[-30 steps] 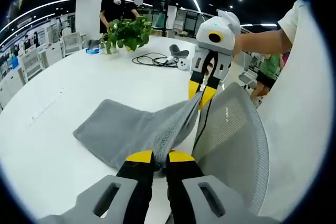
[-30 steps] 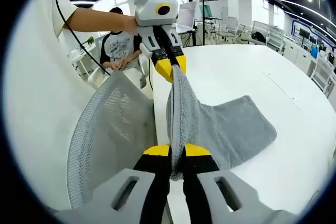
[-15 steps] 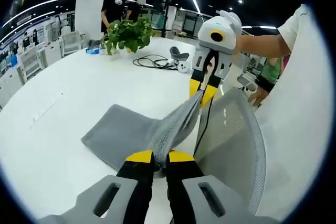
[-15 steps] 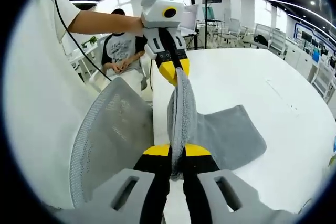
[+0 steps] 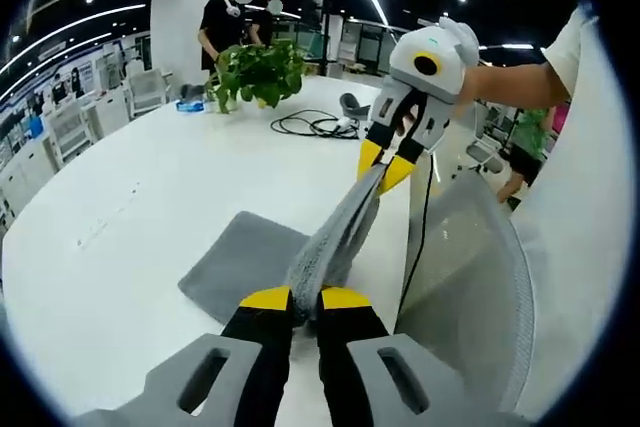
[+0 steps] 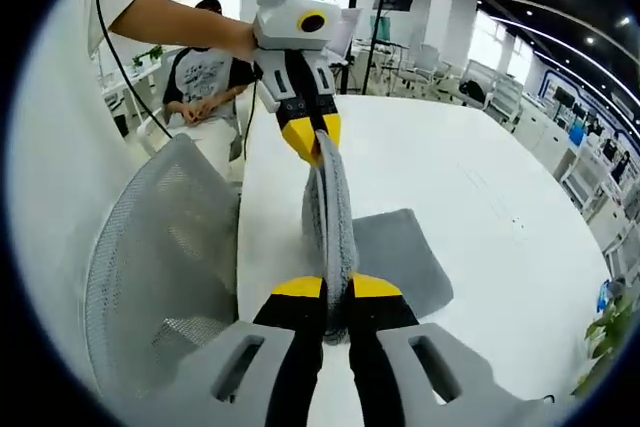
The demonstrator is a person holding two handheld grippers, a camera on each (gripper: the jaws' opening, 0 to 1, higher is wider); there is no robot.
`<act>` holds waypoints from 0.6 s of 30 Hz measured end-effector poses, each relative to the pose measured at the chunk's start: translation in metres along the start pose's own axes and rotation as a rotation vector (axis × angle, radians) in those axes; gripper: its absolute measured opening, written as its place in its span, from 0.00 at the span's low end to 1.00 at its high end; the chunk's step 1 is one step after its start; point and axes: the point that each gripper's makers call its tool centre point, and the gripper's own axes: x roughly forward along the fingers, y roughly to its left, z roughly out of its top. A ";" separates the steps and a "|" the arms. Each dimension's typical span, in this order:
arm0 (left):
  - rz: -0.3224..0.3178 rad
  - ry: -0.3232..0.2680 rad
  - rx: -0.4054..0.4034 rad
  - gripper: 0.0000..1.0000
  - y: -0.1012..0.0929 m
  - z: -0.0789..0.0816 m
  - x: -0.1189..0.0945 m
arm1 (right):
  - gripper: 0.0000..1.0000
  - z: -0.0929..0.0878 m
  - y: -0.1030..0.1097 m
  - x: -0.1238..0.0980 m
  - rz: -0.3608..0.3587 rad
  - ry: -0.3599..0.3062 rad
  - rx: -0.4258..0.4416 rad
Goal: Fold the towel on the table until its edges align and the towel forms a compact rectangular stack.
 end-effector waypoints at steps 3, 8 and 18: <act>0.010 0.001 0.002 0.08 0.005 0.001 0.003 | 0.05 -0.001 -0.008 0.003 -0.021 0.008 -0.021; 0.034 0.004 0.008 0.08 0.014 0.000 0.007 | 0.06 -0.002 -0.017 0.008 -0.046 0.024 -0.049; 0.069 -0.004 0.018 0.09 0.028 0.003 0.014 | 0.06 -0.005 -0.034 0.011 -0.095 0.032 -0.105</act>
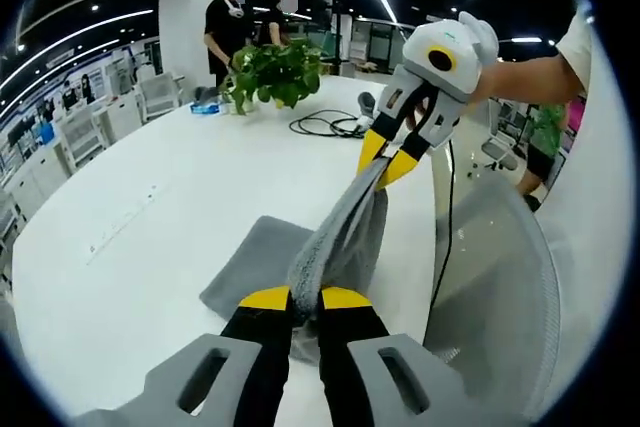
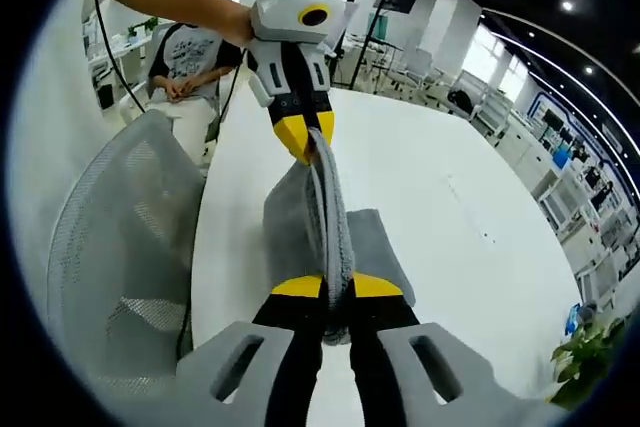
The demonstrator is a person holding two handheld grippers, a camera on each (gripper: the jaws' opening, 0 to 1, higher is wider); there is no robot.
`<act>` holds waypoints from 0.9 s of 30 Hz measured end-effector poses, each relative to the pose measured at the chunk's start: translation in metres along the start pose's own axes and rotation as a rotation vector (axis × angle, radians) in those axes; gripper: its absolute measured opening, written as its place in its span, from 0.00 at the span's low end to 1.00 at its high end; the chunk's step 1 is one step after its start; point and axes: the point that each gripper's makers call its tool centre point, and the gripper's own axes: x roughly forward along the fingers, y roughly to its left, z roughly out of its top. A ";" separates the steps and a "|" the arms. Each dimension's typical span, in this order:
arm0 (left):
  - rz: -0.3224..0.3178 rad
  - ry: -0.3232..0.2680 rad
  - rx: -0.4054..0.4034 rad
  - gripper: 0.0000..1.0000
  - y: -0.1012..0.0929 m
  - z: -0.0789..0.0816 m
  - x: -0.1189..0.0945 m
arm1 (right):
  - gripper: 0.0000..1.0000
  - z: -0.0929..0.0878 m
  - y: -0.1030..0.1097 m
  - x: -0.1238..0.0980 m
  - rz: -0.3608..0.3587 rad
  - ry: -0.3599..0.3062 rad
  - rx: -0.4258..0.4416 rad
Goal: Fold the towel on the table until its edges align and the towel forms a compact rectangular stack.
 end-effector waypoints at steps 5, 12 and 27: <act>0.016 0.001 0.000 0.09 0.007 0.000 0.007 | 0.06 -0.006 -0.008 0.005 -0.013 0.015 -0.008; 0.031 0.009 -0.017 0.09 0.013 -0.003 0.015 | 0.07 -0.012 -0.017 0.013 -0.032 0.030 -0.029; 0.058 0.051 -0.064 0.09 0.030 -0.018 0.032 | 0.08 -0.022 -0.031 0.035 -0.047 0.060 -0.049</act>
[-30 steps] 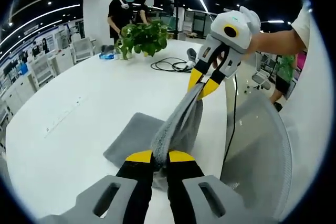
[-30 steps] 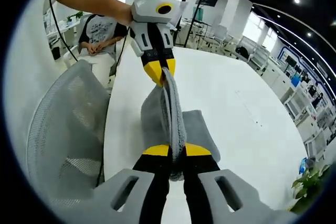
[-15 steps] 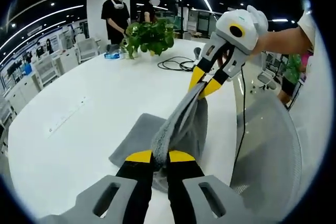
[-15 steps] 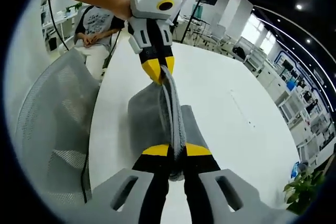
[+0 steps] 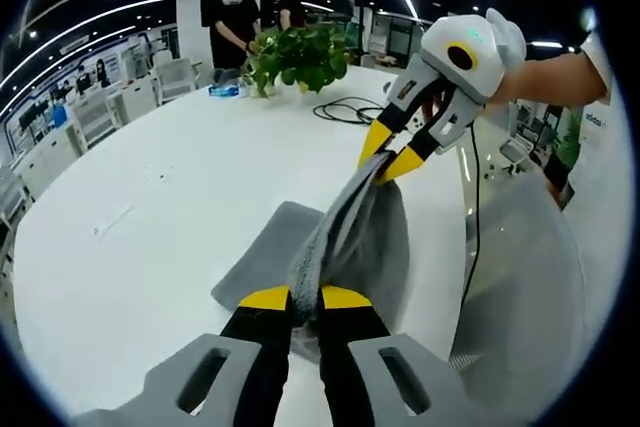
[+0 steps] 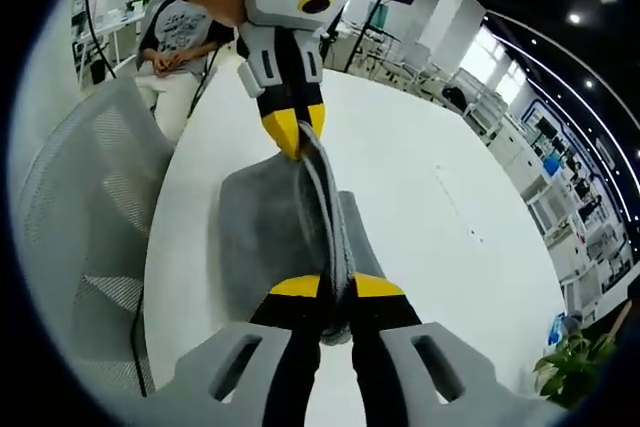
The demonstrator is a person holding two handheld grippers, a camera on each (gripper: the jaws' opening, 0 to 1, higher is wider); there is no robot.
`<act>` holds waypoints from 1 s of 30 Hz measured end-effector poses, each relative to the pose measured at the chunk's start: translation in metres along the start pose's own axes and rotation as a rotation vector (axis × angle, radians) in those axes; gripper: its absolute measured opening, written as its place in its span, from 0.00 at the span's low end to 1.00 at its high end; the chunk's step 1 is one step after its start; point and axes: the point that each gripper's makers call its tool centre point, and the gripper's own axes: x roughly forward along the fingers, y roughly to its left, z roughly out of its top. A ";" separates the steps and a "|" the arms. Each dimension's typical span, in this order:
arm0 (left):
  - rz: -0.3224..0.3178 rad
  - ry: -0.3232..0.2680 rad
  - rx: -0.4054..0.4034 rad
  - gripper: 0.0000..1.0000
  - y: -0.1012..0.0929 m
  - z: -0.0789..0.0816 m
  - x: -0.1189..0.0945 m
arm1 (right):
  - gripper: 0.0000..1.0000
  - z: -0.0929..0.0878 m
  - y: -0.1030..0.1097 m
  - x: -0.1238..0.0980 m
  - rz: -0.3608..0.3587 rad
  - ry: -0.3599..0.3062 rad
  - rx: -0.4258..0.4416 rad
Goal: Fold the towel on the table until its edges align and the towel forms a compact rectangular stack.
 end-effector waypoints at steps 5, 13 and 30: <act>0.002 0.016 -0.017 0.09 0.005 -0.005 0.010 | 0.09 -0.009 -0.007 0.012 -0.003 0.010 0.010; 0.002 0.043 -0.040 0.09 0.016 -0.016 0.023 | 0.10 -0.015 -0.013 0.026 0.007 0.010 0.046; -0.007 0.122 -0.072 0.10 0.029 -0.041 0.053 | 0.14 -0.037 -0.016 0.062 0.050 0.061 0.081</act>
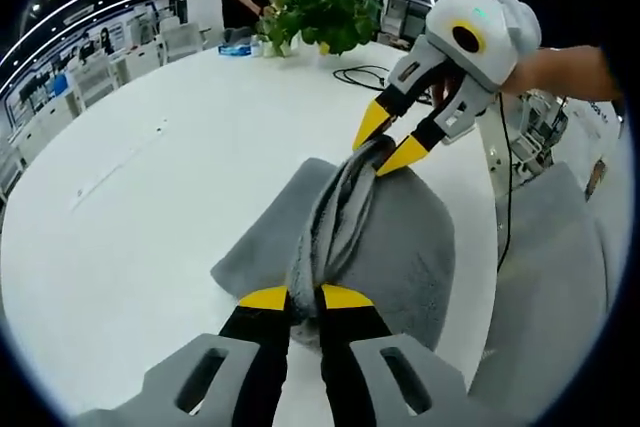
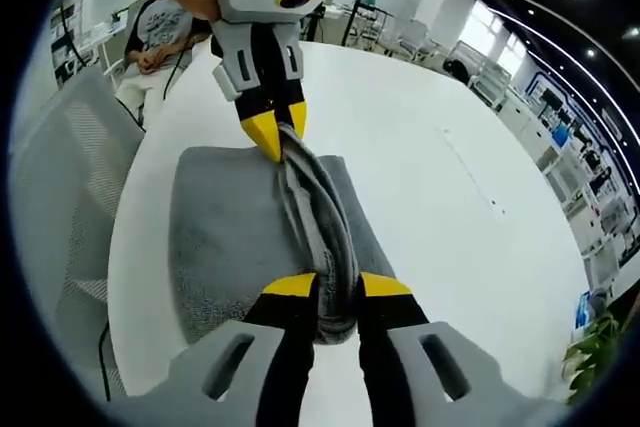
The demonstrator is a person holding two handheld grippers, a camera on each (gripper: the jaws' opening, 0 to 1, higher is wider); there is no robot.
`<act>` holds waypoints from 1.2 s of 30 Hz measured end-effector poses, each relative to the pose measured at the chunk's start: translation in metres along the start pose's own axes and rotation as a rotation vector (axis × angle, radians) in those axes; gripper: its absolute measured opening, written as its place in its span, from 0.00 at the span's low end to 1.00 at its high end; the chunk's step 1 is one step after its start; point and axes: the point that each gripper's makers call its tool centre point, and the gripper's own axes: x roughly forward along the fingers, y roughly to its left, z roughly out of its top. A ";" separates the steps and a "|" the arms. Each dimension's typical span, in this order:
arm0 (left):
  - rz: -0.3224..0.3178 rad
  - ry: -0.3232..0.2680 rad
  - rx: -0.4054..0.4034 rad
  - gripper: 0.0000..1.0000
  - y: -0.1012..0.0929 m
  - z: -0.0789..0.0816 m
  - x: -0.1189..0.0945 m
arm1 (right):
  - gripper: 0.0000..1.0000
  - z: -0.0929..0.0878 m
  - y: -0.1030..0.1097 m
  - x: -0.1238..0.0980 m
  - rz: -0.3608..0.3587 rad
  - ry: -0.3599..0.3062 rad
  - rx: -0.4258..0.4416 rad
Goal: Fold the towel on the table until its edges align and the towel forms a compact rectangular stack.
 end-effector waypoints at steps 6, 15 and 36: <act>0.021 0.016 0.020 0.12 0.007 -0.004 0.010 | 0.15 -0.008 -0.002 0.011 0.010 0.016 -0.004; 0.050 0.007 0.066 0.17 0.015 -0.004 0.012 | 0.18 -0.012 -0.007 0.018 -0.002 0.014 0.031; 0.124 -0.088 0.131 0.19 0.023 0.018 -0.006 | 0.00 -0.003 -0.021 -0.008 -0.087 -0.034 0.053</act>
